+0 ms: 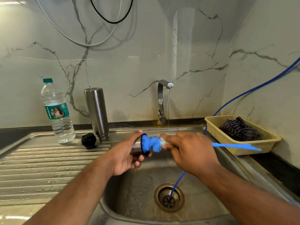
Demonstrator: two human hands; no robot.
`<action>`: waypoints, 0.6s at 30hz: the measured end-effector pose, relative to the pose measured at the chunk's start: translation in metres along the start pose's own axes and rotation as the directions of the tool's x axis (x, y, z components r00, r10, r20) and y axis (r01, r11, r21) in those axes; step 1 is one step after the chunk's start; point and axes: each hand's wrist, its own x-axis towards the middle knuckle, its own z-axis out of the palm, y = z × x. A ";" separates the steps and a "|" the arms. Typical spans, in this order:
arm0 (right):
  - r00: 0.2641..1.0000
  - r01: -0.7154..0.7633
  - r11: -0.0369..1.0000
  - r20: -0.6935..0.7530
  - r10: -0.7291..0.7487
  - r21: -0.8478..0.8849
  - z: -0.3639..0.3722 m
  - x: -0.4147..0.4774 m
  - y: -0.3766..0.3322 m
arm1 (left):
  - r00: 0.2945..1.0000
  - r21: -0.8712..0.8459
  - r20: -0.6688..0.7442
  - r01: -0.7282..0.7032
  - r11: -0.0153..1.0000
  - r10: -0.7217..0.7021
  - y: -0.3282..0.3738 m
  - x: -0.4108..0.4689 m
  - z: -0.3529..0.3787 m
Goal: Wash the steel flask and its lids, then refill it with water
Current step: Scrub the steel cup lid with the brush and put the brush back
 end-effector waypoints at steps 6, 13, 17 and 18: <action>0.914 -0.305 0.934 0.333 0.233 0.184 -0.001 0.001 0.002 | 0.974 0.064 0.002 -0.225 0.972 0.225 0.001 0.002 0.001; 0.994 0.000 0.998 0.108 -0.007 0.065 -0.005 0.000 -0.002 | 0.970 -0.199 -0.158 -0.213 0.957 0.183 0.002 0.008 0.002; 0.990 0.124 0.990 -0.063 -0.127 -0.061 -0.002 0.001 -0.001 | 1.000 -0.031 -0.028 0.010 0.999 -0.011 -0.004 0.003 -0.002; 0.994 0.093 0.995 -0.045 -0.095 -0.042 -0.003 0.000 -0.001 | 1.000 0.038 -0.003 0.025 0.999 -0.025 -0.004 0.002 -0.002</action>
